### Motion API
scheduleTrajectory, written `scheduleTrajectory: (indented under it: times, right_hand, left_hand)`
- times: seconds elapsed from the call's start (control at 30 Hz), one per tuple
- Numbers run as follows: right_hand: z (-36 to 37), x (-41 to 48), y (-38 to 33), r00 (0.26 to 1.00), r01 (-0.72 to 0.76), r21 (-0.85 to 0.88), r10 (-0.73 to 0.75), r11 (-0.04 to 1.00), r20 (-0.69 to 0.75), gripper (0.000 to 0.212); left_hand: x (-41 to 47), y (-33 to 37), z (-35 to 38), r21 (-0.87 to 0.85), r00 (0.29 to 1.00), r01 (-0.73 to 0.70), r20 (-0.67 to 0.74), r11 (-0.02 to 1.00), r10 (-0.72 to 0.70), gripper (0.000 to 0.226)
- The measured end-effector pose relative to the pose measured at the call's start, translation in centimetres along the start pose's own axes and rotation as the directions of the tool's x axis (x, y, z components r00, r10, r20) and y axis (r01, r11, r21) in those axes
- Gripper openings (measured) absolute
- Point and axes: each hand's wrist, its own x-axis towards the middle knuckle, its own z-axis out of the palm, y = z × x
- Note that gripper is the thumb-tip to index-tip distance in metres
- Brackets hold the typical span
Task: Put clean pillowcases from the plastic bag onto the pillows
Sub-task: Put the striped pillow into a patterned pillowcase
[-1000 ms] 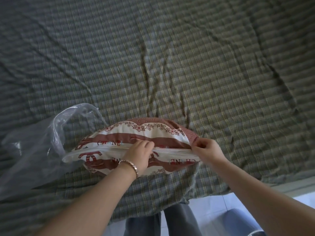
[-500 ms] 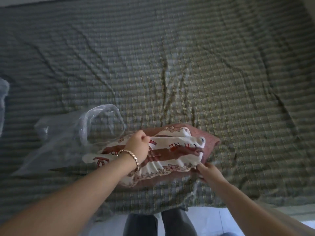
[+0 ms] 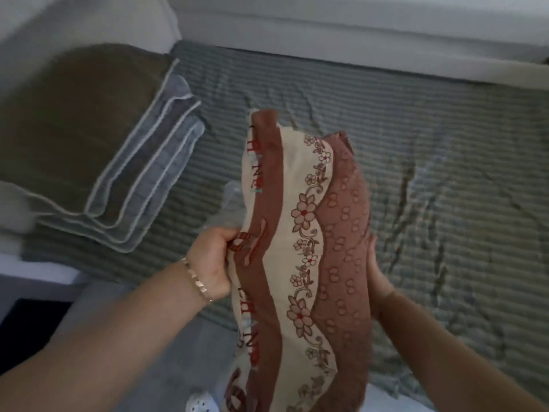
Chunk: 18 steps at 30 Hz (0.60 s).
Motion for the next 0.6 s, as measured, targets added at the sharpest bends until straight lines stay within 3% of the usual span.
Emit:
scheduleTrajectory:
  times: [0.1,0.27,0.33,0.4,0.53,0.6]
  right_hand:
    - [7.9,0.8,1.2,0.998,0.033,-0.077,-0.036,0.996,-0.044,0.076]
    - [25.9,2.0,4.3,0.951,0.161,-0.326,-0.235,0.932,-0.201,0.074]
    - [31.2,2.1,4.6,0.920,0.167,-0.363,-0.277,0.917,-0.277,0.079]
    - [36.9,2.0,4.7,0.908,0.162,-0.405,-0.297,0.900,-0.296,0.060]
    - [44.3,3.3,3.3,0.891,0.186,-0.439,-0.339,0.879,-0.302,0.067]
    - [46.9,4.4,2.7,0.890,0.195,-0.431,-0.344,0.881,-0.300,0.071]
  left_hand:
    - [-3.1,1.7,-6.6,-0.045,0.992,-0.062,-0.112,0.997,0.056,0.046]
    - [-7.8,7.7,-20.9,0.047,0.940,-0.093,-0.326,0.995,0.103,0.040]
    - [-9.6,9.5,-25.0,0.078,0.941,-0.118,-0.310,0.990,0.137,0.052]
    - [-12.2,11.5,-28.8,0.089,0.956,-0.197,-0.202,0.976,0.211,0.071]
    - [-15.6,15.5,-33.3,0.113,0.945,-0.317,-0.052,0.942,0.324,0.057]
    - [-15.5,17.9,-35.1,0.185,0.940,-0.325,-0.044,0.927,0.338,0.085]
